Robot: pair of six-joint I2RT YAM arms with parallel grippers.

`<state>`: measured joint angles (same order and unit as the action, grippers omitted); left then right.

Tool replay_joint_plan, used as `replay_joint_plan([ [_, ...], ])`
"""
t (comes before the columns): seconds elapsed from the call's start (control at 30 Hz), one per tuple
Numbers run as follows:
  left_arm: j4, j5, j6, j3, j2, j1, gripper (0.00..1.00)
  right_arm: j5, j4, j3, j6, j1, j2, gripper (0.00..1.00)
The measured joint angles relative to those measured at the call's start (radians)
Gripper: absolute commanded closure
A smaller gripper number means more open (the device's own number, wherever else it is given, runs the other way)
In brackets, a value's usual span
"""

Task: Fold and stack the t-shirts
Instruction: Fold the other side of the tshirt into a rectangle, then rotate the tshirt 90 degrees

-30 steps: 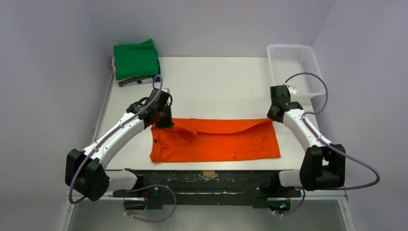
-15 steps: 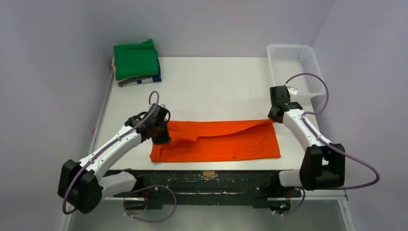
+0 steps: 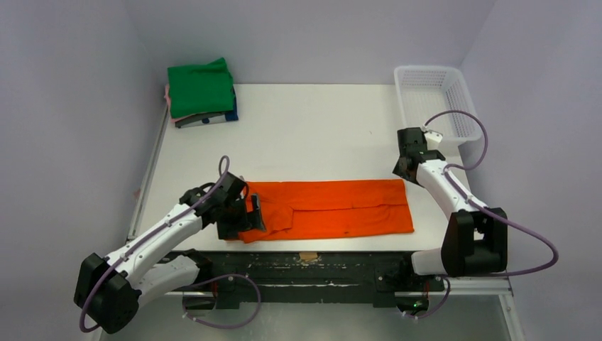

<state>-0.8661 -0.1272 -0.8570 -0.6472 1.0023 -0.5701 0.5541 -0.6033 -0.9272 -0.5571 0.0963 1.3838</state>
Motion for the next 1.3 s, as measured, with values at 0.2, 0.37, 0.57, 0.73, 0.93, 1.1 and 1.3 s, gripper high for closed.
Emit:
replay_joint_plan([
  [0.2, -0.01, 0.042, -0.008, -0.102, -0.005, 0.002, 0.0, -0.212, 0.083, 0.033, 0.03, 0.012, -0.075, 0.28],
  [0.37, 0.115, 0.064, -0.071, -0.166, 0.205, 0.03, 0.0, -0.41, 0.167, 0.085, 0.076, 0.126, -0.066, 0.27],
  [0.57, 0.222, 0.091, -0.169, -0.219, 0.525, 0.078, 0.0, -0.513, 0.216, 0.113, 0.098, 0.213, 0.029, 0.27],
  [0.73, 0.188, 0.071, -0.232, -0.444, 0.739, 0.112, 0.0, -0.554, 0.232, 0.142, 0.098, 0.208, 0.081, 0.26],
  [0.93, 0.14, 0.006, -0.236, -1.021, 1.145, 0.154, 0.0, -0.558, 0.235, 0.142, 0.094, 0.208, 0.096, 0.24],
  [1.1, 0.14, -0.044, -0.232, -1.464, 1.423, 0.16, 0.0, -0.578, 0.248, 0.157, 0.067, 0.208, 0.085, 0.14],
  [1.3, 0.273, -0.143, -0.299, -1.78, 1.648, 0.166, 0.0, -0.719, 0.275, 0.179, 0.037, 0.256, 0.067, 0.1],
])
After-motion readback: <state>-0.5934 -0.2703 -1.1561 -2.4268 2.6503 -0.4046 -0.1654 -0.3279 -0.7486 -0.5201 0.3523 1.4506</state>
